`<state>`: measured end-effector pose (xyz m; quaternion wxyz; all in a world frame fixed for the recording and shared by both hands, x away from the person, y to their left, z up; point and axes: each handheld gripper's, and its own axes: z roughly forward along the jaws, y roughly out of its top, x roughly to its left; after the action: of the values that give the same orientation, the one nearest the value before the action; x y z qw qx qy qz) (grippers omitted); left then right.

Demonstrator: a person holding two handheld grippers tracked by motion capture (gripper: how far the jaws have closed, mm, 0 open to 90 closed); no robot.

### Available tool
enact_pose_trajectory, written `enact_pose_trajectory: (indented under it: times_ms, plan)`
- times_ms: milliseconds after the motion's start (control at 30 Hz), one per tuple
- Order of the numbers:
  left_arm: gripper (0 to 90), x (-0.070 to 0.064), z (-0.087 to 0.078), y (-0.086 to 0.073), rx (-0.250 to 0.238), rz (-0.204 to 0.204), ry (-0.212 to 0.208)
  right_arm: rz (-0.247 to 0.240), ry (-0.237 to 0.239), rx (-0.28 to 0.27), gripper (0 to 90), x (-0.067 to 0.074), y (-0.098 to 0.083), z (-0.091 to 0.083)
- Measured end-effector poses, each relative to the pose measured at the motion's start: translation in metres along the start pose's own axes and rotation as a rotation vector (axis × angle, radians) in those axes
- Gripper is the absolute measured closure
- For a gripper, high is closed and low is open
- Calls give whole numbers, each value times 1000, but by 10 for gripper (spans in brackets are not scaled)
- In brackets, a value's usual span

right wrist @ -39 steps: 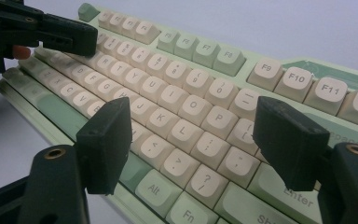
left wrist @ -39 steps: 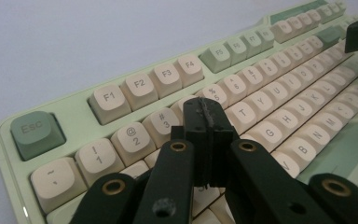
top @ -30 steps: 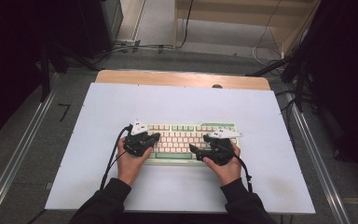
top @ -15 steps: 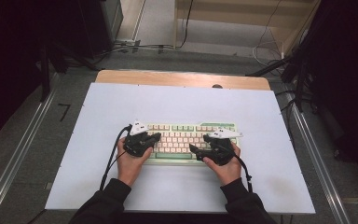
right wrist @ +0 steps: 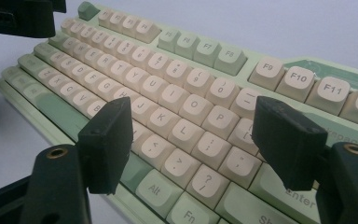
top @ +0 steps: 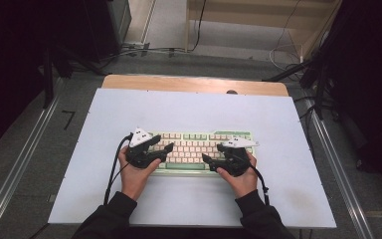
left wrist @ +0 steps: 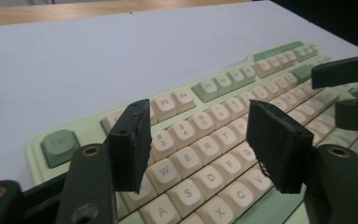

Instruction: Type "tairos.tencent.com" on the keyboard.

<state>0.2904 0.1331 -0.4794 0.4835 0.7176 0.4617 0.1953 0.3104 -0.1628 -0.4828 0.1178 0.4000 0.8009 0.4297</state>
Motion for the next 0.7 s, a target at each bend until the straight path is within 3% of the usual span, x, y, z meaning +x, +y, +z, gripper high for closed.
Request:
enact_pose_trajectory:
  times_ms: [200,333,700]
  plan:
    - [333,2,-3,-2,0,-7,27,-7,8,-1,330,1,1,1]
    - [333,5,-5,-4,14,-18,32,-16,25,1,422,3,2,3]
    - [334,9,-14,-9,15,-37,47,-82,55,6,864,13,7,8]
